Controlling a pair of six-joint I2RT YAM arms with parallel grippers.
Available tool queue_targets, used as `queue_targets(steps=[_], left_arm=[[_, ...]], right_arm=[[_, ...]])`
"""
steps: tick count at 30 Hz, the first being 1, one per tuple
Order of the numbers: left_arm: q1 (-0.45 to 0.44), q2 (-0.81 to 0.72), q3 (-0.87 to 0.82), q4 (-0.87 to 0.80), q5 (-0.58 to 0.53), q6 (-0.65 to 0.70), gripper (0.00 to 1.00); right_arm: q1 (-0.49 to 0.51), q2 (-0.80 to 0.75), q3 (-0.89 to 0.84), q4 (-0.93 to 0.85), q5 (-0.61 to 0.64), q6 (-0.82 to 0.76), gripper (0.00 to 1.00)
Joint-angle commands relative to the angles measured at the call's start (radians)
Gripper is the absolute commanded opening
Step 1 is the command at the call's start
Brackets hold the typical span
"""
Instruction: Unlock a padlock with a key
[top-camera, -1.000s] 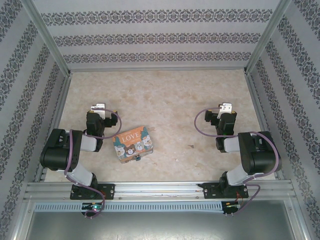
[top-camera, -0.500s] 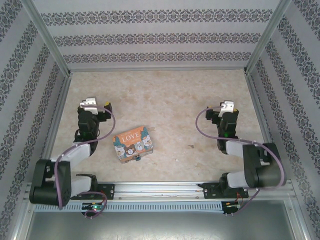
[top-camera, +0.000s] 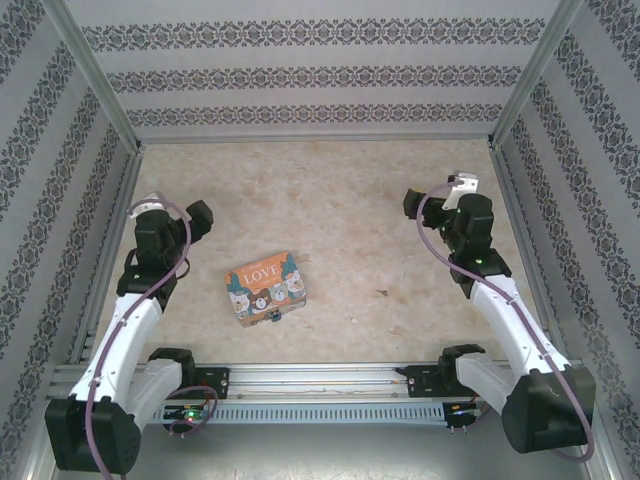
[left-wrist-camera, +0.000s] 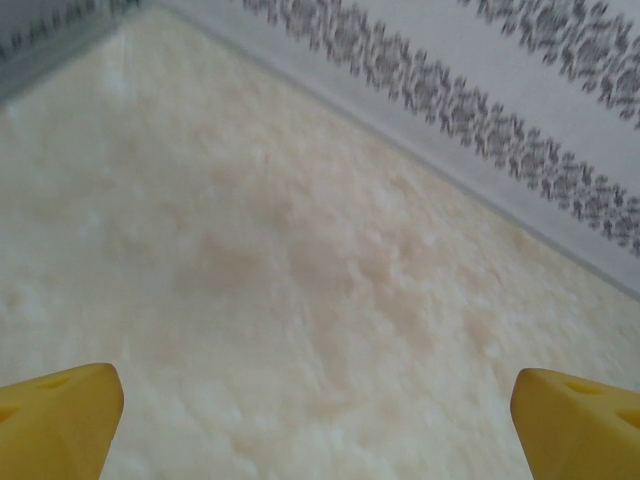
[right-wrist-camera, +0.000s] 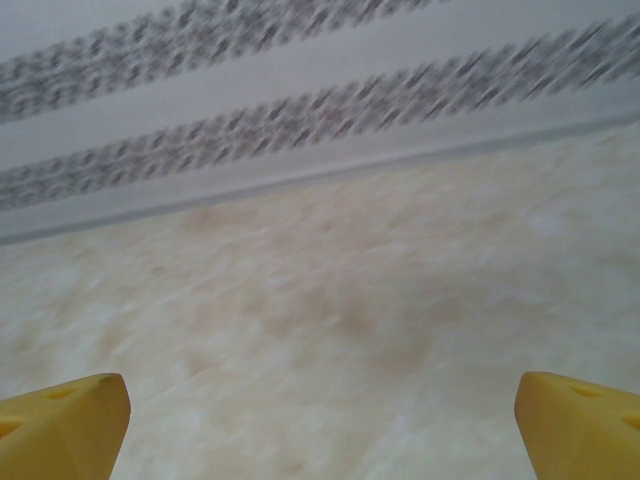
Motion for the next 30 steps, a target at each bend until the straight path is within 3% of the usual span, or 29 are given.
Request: queue_targets(steps=[1,6,12,19,24,30], left_arm=[[0.013,-0.038,0.05,-0.288,0.102,-0.146,0.99],[0.013,-0.05,0.078,-0.456,0.24,-0.161,0.99],[0.009,-0.026,0.081,-0.492,0.405,-0.178,1.0],[-0.039,0.006,0.014,-0.507,0.51,-0.184,1.0],[-0.081,-0.006,-0.032,-0.546,0.485,-0.189,1.0],[-0.107,-0.019,-0.116,-0.455,0.583,-0.237,1.0]], right_arm=[[0.057,-0.007,0.032,-0.204,-0.134,0.133,0.98],[0.202,0.063,0.057,-0.233,-0.212,0.203,0.98],[0.392,0.213,0.116,-0.208,-0.258,0.222,0.99],[0.493,0.404,0.211,-0.209,-0.378,0.21,0.98],[0.553,0.524,0.264,-0.206,-0.446,0.218,0.98],[0.596,0.638,0.302,-0.197,-0.489,0.228,0.96]])
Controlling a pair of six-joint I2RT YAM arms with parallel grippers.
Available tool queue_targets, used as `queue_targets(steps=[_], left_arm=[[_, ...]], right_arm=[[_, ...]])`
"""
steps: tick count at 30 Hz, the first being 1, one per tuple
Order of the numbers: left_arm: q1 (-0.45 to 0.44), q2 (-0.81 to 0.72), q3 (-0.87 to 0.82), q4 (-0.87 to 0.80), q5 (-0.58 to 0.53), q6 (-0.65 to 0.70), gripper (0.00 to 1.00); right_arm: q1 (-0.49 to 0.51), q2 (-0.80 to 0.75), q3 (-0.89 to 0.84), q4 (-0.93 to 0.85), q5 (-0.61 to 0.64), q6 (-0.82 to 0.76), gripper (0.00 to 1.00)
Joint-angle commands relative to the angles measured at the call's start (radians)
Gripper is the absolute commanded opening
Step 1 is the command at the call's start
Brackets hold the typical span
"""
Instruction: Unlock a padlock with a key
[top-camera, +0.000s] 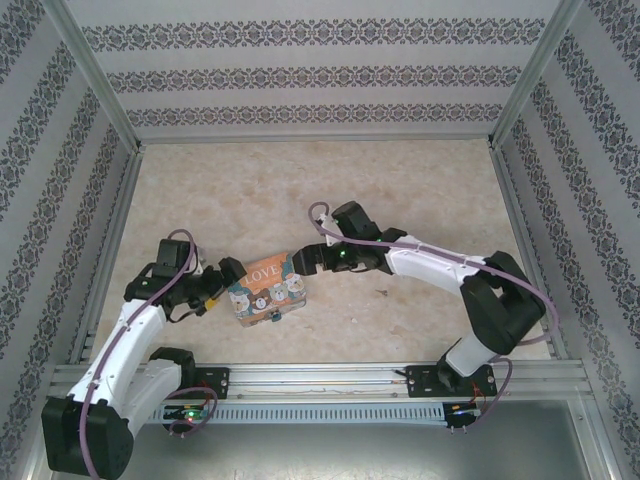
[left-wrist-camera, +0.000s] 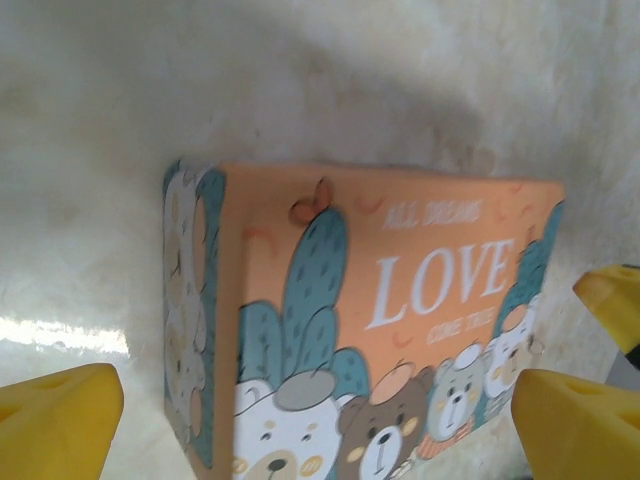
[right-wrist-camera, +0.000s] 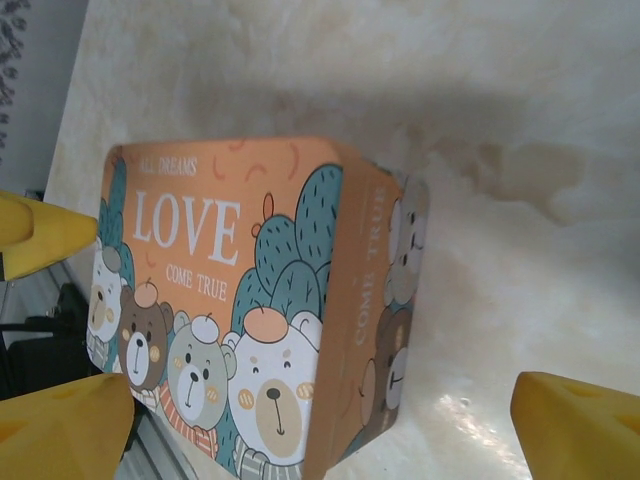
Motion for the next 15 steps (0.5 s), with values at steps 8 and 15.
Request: queue_targets(steps=[8,15], left_arm=[[-0.051,0.005,-0.086,0.169,0.168,-0.058,1.0],[-0.069,0.06,-0.084,0.232,0.197,-0.066,1.0]], right_arm=[[0.036,0.117,0.064,0.011,-0.108,0.034,0.87],[0.036,0.149,0.067,0.042,-0.161,0.059,0.77]])
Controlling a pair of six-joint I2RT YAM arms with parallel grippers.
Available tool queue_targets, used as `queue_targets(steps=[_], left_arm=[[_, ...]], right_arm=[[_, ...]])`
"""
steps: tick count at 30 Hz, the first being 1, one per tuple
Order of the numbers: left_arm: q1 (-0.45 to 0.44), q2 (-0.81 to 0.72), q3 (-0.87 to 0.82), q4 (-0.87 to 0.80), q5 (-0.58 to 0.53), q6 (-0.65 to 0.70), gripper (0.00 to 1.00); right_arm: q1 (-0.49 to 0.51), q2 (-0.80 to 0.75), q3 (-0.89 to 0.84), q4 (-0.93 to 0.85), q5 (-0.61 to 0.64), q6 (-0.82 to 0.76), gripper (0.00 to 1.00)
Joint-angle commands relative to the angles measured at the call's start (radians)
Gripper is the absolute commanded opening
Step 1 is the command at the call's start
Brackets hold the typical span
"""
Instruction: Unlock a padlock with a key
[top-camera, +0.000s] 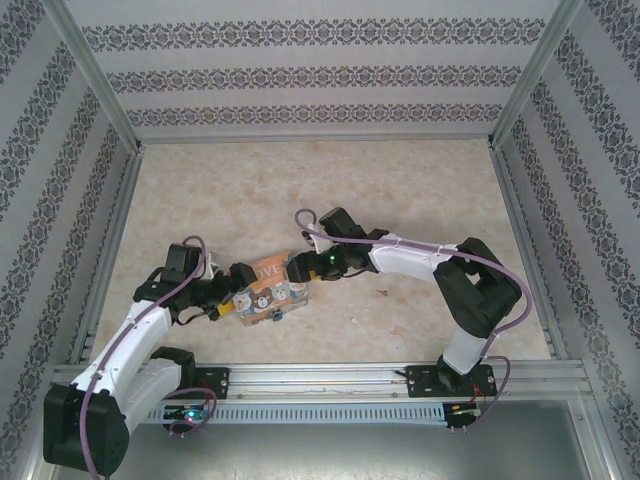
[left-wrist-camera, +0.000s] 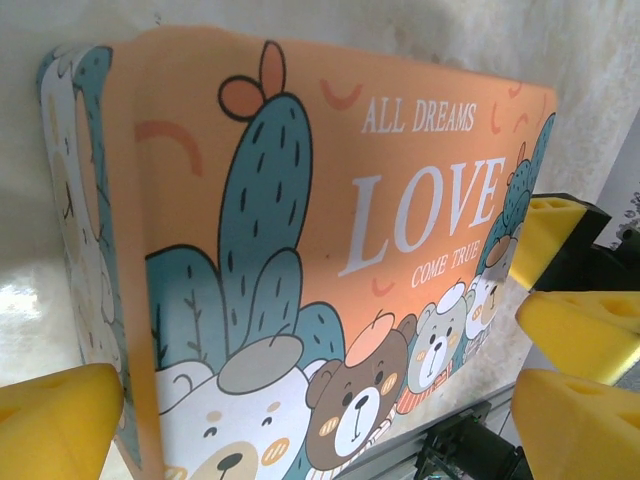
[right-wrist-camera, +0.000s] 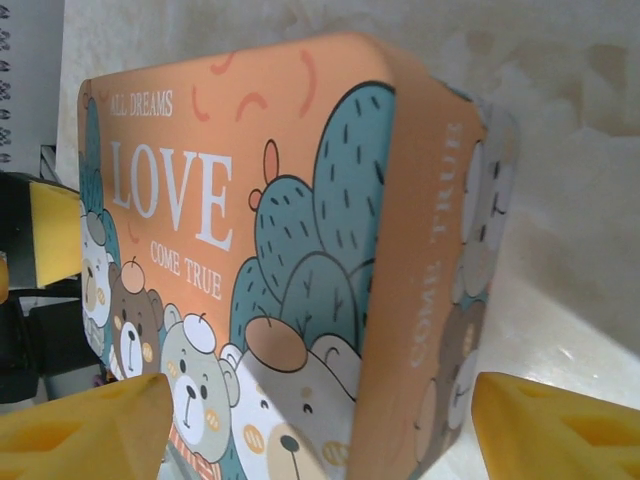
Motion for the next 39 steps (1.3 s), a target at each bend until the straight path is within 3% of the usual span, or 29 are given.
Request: queue_targets(steps=[1,15,29,39], left_arm=[[-0.024,0.029,-0.004,0.087,0.044,-0.02,1.0],[-0.057,0.279,0.127,0.309,0.054,-0.033,1.0],[-0.138,0.672,0.433,0.448,0.039,0.014,1.0],[-0.154,0.907,0.682,0.449,0.056,0.037,1.0]], right_arm=[[0.011,0.017,0.029,0.025,-0.048,0.017,0.76],[-0.053,0.0,0.037,0.095,-0.05,0.055,0.66],[-0.156,-0.031,0.002,0.136,0.001,0.052,0.65],[-0.18,-0.054,-0.028,0.15,0.015,0.052,0.65]])
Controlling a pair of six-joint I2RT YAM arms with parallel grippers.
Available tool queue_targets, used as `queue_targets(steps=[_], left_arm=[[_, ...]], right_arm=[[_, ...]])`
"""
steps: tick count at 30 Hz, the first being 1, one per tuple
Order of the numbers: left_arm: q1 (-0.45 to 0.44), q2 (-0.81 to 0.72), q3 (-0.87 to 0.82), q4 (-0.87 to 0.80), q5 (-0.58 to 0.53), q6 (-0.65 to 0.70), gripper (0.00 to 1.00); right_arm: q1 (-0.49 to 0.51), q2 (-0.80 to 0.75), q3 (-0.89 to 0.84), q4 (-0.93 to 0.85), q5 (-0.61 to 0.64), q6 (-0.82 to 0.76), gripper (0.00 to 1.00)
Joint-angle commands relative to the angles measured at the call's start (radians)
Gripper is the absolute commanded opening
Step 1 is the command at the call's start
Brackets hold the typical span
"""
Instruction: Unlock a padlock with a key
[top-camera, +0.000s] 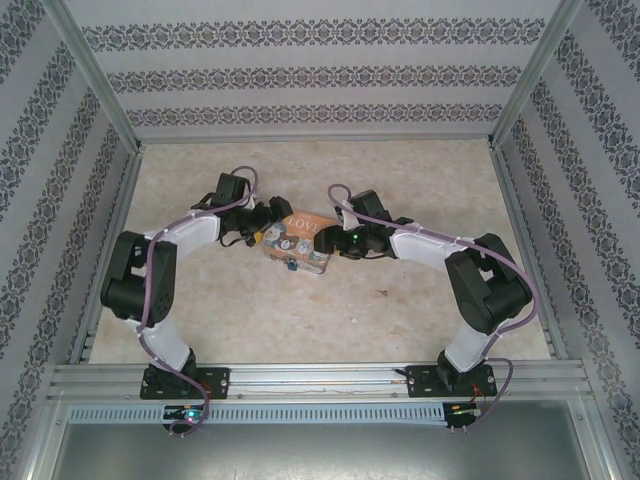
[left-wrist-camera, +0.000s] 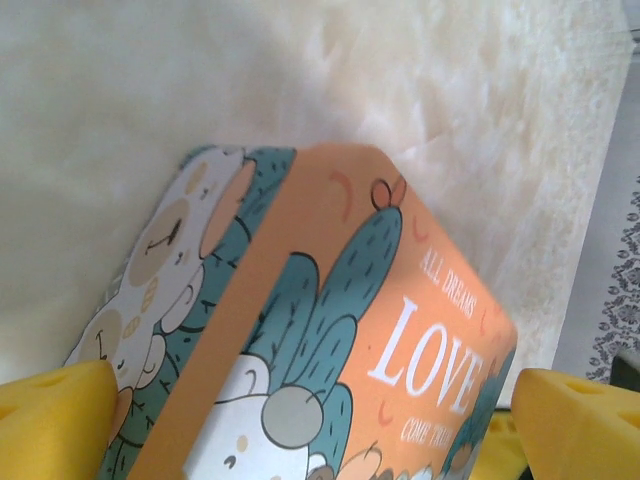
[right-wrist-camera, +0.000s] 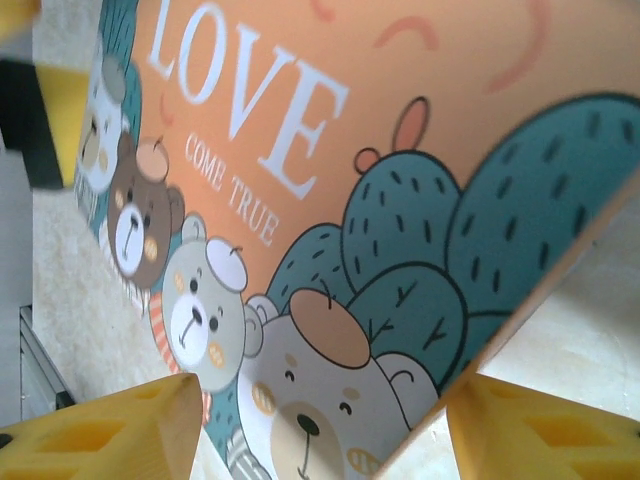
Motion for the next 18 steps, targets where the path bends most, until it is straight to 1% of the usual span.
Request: queue_targets(steps=[1,4,8,12,15,18], left_arm=[[-0.056,0.04,0.071,0.063,0.123,0.008,1.0],[-0.056,0.055,0.078,0.076,0.117,0.001,1.0],[-0.055,0.053,0.074,0.064,0.101,0.008,1.0],[-0.043,0.029,0.076,0.023,0.066,0.041,1.0],[-0.009,-0.012,0.055,0.026,0.054,0.048,1.0],[0.035,-0.055,0.041,0.003,0.054,0.071,1.0]], right_arm=[[0.017,-0.032,-0.005,0.098,-0.064,0.001,0.65],[0.01,-0.041,-0.011,0.098,-0.038,0.009,0.65],[0.002,-0.059,-0.011,0.079,0.013,0.012,0.68],[-0.006,-0.095,-0.005,0.005,0.084,-0.007,0.73],[-0.013,-0.132,-0.006,-0.071,0.153,-0.033,0.77],[-0.021,-0.175,0.002,-0.183,0.241,-0.067,0.78]])
